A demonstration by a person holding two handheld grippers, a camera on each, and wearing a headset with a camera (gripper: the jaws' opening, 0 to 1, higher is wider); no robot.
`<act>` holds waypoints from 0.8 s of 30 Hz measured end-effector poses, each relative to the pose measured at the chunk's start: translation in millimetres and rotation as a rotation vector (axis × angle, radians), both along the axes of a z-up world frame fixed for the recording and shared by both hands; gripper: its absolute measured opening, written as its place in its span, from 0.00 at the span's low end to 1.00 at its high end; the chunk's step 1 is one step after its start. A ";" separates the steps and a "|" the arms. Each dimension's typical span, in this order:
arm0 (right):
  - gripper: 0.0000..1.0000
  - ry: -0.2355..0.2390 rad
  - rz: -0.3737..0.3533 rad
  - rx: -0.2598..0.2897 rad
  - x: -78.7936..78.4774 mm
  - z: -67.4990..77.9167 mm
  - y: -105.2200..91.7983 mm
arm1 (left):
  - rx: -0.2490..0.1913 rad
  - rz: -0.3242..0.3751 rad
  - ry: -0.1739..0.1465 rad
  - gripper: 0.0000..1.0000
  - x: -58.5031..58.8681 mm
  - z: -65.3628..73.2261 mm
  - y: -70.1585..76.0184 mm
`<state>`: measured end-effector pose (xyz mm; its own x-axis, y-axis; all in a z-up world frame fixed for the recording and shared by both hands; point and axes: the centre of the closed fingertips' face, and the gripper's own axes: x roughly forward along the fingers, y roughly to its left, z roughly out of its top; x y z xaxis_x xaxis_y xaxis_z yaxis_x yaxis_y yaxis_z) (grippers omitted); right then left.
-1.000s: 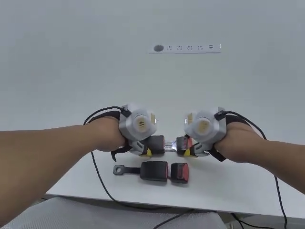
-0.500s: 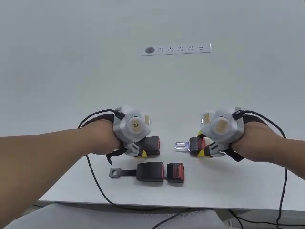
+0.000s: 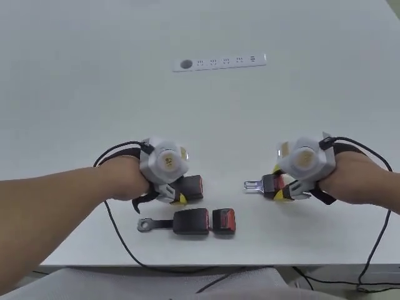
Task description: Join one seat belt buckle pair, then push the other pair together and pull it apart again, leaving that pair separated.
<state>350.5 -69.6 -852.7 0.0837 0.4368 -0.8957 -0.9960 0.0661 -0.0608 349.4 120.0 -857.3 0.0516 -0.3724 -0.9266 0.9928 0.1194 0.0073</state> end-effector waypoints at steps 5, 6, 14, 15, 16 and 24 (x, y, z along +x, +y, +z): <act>0.33 -0.012 0.000 -0.015 -1.1 0.8 -7.0 | 0.004 0.007 0.001 0.34 0.0 -0.1 0.4; 0.33 -0.015 0.004 -0.016 -1.0 0.6 -7.6 | 0.004 0.010 0.002 0.34 -0.1 -0.1 0.6; 0.34 -0.021 -0.011 -0.030 0.7 -3.8 -10.6 | 0.018 0.014 0.001 0.34 0.4 -0.2 0.6; 0.34 -0.018 -0.027 -0.027 1.7 -3.7 -10.8 | 0.019 0.018 0.001 0.34 0.4 -0.2 0.7; 0.34 -0.016 -0.031 -0.024 2.1 -4.1 -11.5 | 0.020 0.017 0.000 0.34 0.3 0.0 0.6; 0.43 -0.060 -0.037 -0.006 6.2 -0.8 -15.1 | 0.044 -0.010 -0.043 0.40 3.5 1.6 -0.4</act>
<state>356.7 -84.7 -853.5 0.1534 0.4272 -0.8911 -0.9874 0.1019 -0.1211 352.9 119.6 -855.7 0.0879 -0.3321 -0.9391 0.9926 0.1081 0.0547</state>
